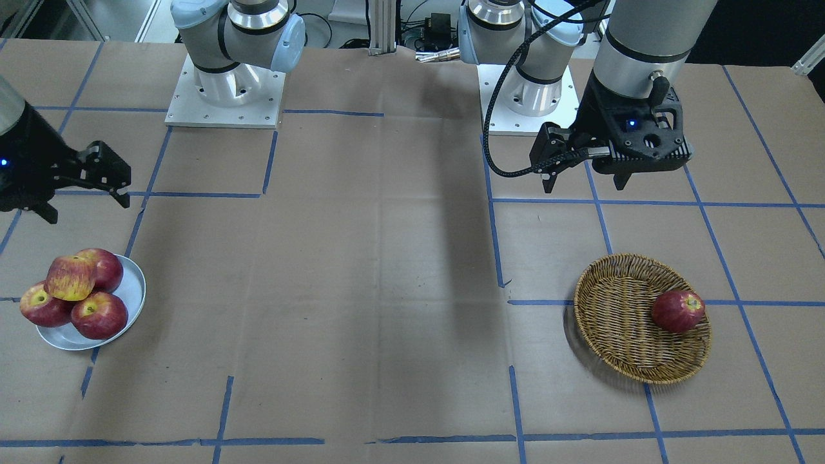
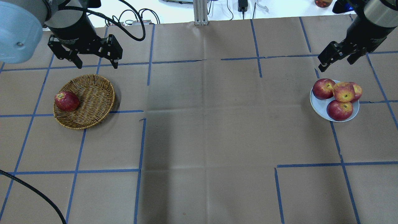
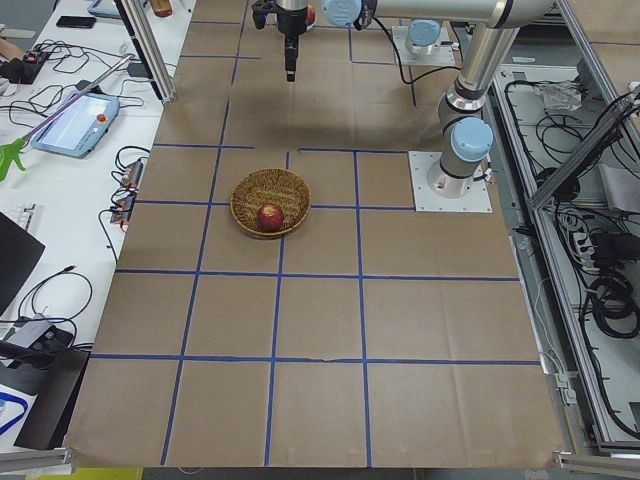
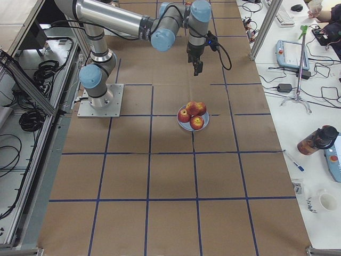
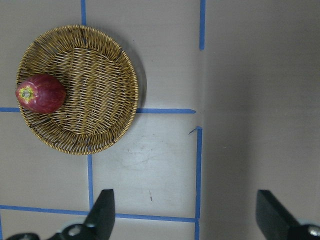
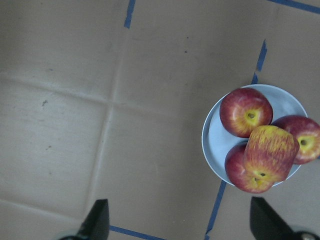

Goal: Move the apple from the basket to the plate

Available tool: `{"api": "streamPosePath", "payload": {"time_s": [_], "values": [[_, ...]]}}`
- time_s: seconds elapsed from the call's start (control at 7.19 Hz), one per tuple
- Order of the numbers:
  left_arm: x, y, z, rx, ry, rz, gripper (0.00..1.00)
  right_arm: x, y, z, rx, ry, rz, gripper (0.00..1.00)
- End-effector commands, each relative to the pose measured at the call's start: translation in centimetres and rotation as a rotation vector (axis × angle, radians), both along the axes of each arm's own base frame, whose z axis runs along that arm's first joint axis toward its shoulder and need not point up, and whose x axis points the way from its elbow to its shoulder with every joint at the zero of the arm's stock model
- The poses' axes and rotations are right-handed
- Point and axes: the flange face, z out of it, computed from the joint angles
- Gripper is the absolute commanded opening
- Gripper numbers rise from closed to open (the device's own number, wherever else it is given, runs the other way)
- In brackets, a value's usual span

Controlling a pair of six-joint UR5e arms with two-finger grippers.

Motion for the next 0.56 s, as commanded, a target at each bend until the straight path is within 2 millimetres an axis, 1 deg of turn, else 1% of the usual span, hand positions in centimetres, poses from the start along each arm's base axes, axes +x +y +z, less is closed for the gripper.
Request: {"api": "streamPosePath", "payload": {"time_s": [0.0,0.14,0.28,0.42], "values": [[0.0,-0.1,-0.1,0.002,-0.001,0.000,0.99,6.0,3.2,2.8,0.006,0.004,-0.090,1.00],[0.0,-0.1,-0.2,0.003,-0.001,0.002,0.99,8.8,3.6,2.9,0.002,0.041,-0.093,1.00],[0.0,-0.1,-0.2,0.005,-0.001,0.002,0.99,11.2,4.2,2.9,0.001,0.047,-0.093,1.00],[0.0,-0.1,-0.2,0.005,-0.001,0.002,0.99,12.1,4.3,2.9,-0.009,0.048,-0.095,1.00]]}}
